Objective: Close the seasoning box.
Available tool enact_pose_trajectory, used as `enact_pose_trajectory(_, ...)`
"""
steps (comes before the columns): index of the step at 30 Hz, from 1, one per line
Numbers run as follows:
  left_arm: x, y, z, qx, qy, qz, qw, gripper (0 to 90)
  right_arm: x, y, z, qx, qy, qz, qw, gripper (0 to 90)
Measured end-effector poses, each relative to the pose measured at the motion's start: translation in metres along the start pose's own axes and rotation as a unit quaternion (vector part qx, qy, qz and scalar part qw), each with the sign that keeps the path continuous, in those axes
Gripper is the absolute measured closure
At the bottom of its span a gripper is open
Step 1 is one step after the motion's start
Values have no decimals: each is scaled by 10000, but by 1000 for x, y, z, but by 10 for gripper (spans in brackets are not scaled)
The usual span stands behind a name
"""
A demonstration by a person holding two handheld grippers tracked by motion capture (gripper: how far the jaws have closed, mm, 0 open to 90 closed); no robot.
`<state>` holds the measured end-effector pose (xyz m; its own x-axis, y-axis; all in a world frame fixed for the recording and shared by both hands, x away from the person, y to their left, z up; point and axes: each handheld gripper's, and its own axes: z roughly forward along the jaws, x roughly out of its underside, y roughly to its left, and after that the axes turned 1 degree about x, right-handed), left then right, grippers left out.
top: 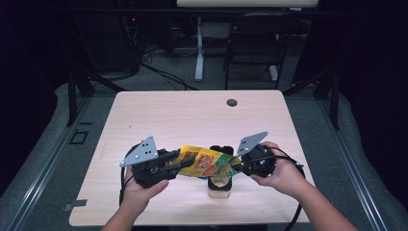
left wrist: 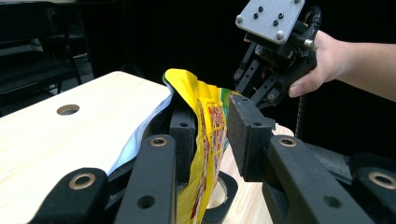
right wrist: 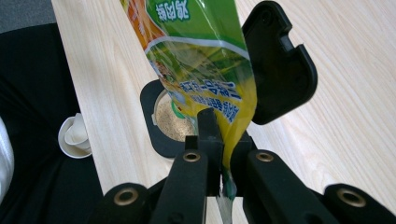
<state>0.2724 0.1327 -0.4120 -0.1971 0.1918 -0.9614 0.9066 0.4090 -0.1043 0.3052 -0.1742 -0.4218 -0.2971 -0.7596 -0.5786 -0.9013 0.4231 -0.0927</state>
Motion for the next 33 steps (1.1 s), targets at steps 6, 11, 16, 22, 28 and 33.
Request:
enact_pose_trajectory(6, 2, 1, 1, -21, 38, -37, 10000, 724, 1, 2, -7, -64, 66, -34, 10000, 887)
enact_pose_trajectory(11, 2, 1, 1, -25, 42, -42, 10000, 724, 1, 2, -9, -80, 112, -58, 9999, 887)
enact_pose_trajectory(16, 0, 1, 0, -31, 37, -23, 10000, 724, 0, 1, -6, -109, 119, -58, 9999, 887)
enact_pose_trajectory(22, -2, 1, -1, -29, 27, -2, 10000, 724, -1, 0, -1, -89, 51, -17, 9999, 886)
enact_pose_trajectory(28, -2, 1, -1, -57, 3, -7, 10000, 724, -3, -1, 4, -17, 65, -29, 10000, 885)
enact_pose_trajectory(33, -2, 1, -1, -67, -7, -15, 10000, 724, -4, -1, 4, 28, 18, -5, 10000, 885)
